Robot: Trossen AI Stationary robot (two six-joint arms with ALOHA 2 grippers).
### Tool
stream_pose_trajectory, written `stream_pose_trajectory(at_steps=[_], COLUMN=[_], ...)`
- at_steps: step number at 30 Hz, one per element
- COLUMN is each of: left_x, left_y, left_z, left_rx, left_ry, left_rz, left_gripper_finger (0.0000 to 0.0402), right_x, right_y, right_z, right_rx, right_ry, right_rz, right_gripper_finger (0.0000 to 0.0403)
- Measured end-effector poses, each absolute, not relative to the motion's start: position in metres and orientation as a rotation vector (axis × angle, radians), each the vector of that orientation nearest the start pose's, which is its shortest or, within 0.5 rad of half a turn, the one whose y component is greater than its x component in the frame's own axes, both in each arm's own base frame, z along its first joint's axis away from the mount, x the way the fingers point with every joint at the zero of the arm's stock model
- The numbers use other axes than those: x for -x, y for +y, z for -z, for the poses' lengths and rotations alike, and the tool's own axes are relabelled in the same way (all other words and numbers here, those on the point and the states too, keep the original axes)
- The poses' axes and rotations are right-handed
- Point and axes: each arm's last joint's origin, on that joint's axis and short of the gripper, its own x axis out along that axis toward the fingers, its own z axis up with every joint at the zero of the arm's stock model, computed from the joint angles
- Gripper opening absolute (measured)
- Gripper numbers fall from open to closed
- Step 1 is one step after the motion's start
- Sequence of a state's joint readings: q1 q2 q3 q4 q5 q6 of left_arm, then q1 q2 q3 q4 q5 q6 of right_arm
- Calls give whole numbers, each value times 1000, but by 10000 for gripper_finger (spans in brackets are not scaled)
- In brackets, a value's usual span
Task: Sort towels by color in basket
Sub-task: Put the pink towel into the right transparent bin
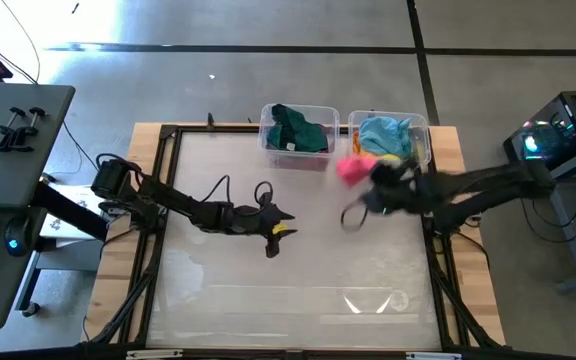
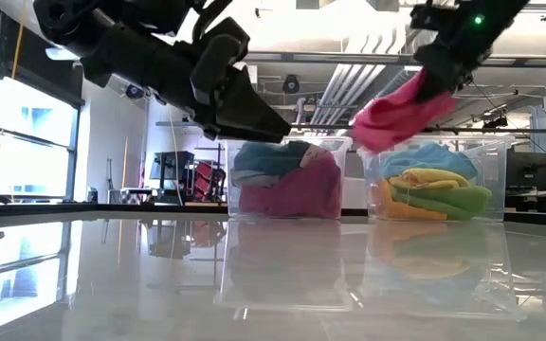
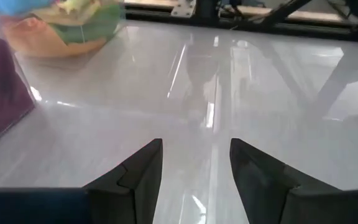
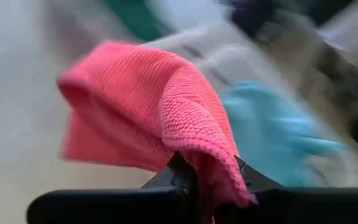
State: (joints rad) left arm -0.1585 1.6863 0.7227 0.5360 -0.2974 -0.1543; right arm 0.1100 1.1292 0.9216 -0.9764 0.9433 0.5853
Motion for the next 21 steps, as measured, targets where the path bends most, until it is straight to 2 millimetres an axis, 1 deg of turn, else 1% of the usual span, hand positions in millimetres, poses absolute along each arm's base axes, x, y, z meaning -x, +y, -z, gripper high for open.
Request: stream_pose_trajectory(at_steps=[3,5,7,9,13,16,18,21], left_x=[-324,-323,-324,-324,-324,-324,-324,-324], left_y=[-43,-43,-43,-43,-43,-44,-44,-44], left_z=[-160,-160,-161,-161,-161,-161,-161,-161], left_rx=[61,61,63,63,63,63,63,63], left_ry=[378,376,369,369,368,369,369,369], left_rz=[-167,-168,-167,-168,-167,-166,-166,-166], left_gripper_finger=[173,173,173,172,172,172,172,172], right_x=[-171,-162,-156,-152,-145,-138,-134,-131], right_y=[-31,-51,-73,-96,-142,-172,-187,-203], right_z=[-300,-312,-316,-317,-306,-297,-287,-271], right_rx=[60,58,45,11,-84,-180,-239,-288], right_ry=[784,816,874,922,963,965,999,1067], right_rz=[1137,1204,1224,1200,1101,1074,1063,1041], right_gripper_finger=[16,16,16,16,16,16,17,24])
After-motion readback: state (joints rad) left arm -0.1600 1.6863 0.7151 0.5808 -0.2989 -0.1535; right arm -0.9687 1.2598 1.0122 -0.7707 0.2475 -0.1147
